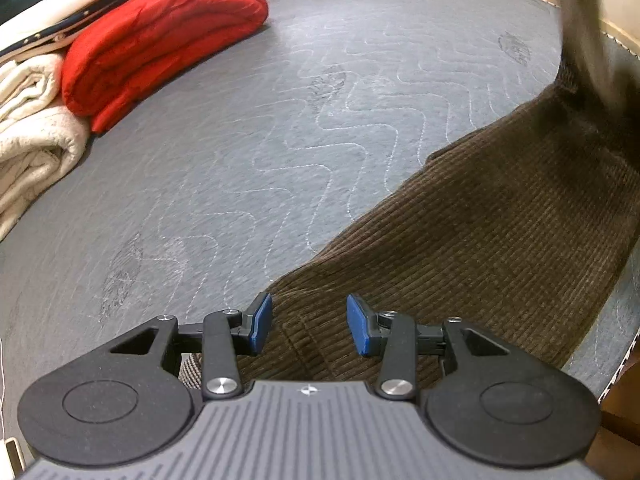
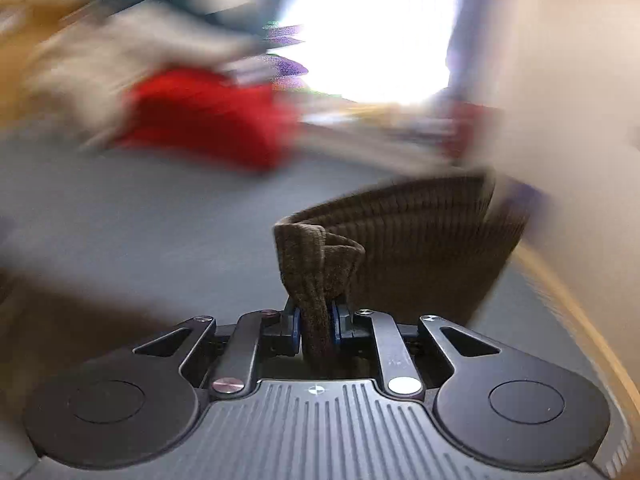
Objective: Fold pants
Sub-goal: 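Fold the cuff end over toward the waistband with the right gripper while the left gripper grasps the pants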
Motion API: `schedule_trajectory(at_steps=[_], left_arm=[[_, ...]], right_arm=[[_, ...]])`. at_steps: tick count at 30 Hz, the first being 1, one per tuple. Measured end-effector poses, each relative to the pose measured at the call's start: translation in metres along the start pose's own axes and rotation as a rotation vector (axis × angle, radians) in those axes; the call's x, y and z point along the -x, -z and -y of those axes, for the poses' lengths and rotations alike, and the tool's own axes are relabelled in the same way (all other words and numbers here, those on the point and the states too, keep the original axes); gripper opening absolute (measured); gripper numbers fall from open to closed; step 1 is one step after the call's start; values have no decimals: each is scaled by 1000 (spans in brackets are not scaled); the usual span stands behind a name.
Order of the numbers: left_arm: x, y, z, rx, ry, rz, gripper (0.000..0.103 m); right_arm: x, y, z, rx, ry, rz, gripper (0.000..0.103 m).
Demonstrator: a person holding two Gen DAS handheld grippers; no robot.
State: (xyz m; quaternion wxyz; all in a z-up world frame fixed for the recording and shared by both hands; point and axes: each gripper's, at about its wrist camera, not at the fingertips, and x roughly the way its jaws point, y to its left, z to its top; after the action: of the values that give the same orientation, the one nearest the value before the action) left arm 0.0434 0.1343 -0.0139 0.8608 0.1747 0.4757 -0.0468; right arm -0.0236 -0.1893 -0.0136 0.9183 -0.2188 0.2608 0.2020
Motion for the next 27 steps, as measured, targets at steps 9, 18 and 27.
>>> schedule_trajectory(at_steps=[9, 18, 27], left_arm=[[10, 5, -12, 27, 20, 12, 46], [16, 9, -23, 73, 32, 22, 47], [12, 7, -17, 79, 36, 1, 47]], right_arm=[[-3, 42, -120, 307, -389, -202, 52], [-13, 40, -70, -18, -400, -178, 51], [-28, 45, -108, 180, -418, -164, 21]])
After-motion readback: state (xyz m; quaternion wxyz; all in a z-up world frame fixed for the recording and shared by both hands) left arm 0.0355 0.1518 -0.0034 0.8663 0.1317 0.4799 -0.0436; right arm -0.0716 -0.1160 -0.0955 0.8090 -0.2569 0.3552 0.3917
